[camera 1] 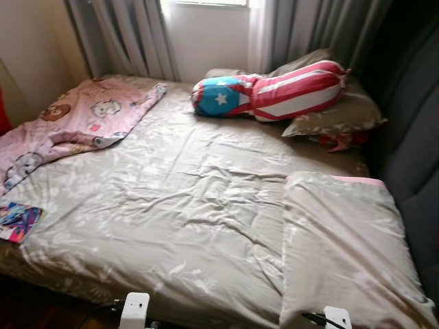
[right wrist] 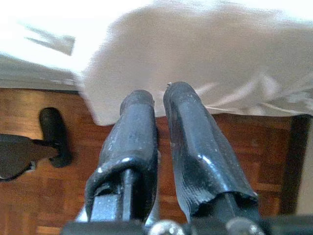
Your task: Clean up the room
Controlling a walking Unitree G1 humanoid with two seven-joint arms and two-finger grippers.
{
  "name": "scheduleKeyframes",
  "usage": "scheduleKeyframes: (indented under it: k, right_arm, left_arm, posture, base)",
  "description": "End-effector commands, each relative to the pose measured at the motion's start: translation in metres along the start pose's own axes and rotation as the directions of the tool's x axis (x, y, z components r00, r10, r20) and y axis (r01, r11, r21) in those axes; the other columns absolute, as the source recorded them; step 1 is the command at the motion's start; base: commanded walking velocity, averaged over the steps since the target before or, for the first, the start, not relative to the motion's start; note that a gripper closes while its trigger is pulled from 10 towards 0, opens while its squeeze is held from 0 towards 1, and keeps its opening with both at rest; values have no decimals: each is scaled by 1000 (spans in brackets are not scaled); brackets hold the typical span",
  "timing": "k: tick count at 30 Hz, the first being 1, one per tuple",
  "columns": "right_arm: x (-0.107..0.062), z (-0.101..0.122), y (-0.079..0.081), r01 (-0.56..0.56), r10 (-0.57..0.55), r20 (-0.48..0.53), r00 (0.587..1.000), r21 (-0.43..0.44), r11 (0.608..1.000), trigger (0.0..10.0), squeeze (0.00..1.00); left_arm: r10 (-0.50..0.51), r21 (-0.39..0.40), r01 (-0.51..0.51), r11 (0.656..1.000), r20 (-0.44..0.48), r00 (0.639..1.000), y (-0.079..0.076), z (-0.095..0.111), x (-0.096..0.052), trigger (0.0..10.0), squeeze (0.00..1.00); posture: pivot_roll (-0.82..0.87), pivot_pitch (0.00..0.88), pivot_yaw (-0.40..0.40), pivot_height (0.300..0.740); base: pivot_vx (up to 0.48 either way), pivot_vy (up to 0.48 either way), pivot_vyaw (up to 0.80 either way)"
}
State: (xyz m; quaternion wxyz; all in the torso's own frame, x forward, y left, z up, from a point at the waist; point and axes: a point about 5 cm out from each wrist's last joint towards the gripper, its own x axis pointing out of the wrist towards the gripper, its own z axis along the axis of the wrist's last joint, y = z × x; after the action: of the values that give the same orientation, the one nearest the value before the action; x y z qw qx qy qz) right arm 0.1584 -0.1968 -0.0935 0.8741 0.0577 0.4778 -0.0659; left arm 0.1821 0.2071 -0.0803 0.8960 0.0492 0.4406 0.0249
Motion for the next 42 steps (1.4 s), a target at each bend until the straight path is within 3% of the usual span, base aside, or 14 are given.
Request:
scheduleKeyframes:
  k: [1, 15, 28, 34, 38, 40, 42]
  right_arm:
    - [-2, -6, -5, 15, -15, -19, 1000, 1, 1000, 10000, 0]
    - [-5, -11, -17, 28, -28, -22, 999, 8, 1000, 10000, 0]
    - [0, -12, 22, -8, 8, -23, 1000, 8, 1000, 10000, 0]
    - [-1, -13, 23, -10, 10, -23, 1000, 5, 1000, 10000, 0]
    - [-2, -16, 12, 0, 0, -23, 1000, 5, 1000, 10000, 0]
    - [-4, -17, -4, 12, -11, -20, 1000, 11, 1000, 10000, 0]
    - [-5, -16, -10, 16, -16, -19, 1000, 12, 1000, 10000, 0]
  left_arm:
    - [-6, 7, 6, 1000, -10, 1000, -2, -1, 0, 10000, 0]
    - [-6, 9, 6, 1000, -12, 1000, -1, -2, 0, 10000, 0]
    - [0, 1, 0, 1000, -6, 1000, 0, 0, 0, 10000, 0]
    - [-1, 2, 1, 1000, -3, 1000, 0, 1, 0, 10000, 0]
    - [-1, 2, 1, 1000, 1, 1000, 0, 2, 1, 10000, 0]
    - [0, 0, 0, 1000, 3, 1000, 0, 3, 1, 10000, 0]
    - [1, 0, -1, 1000, 3, 1000, 0, 3, 1, 10000, 0]
  posture:
    - [-62, 0, -14, 740]
    - [-65, 0, -13, 740]
    - [-60, 0, -16, 740]
    - [-61, 0, -16, 740]
    - [-59, 0, -16, 740]
    - [-58, 0, -15, 740]
    - [-58, 0, -15, 740]
  base:
    - [0, 386, 0]
    - [0, 384, 0]
    - [0, 381, 0]
    - [0, 382, 0]
    - [0, 382, 0]
    - [0, 382, 0]
    - [0, 382, 0]
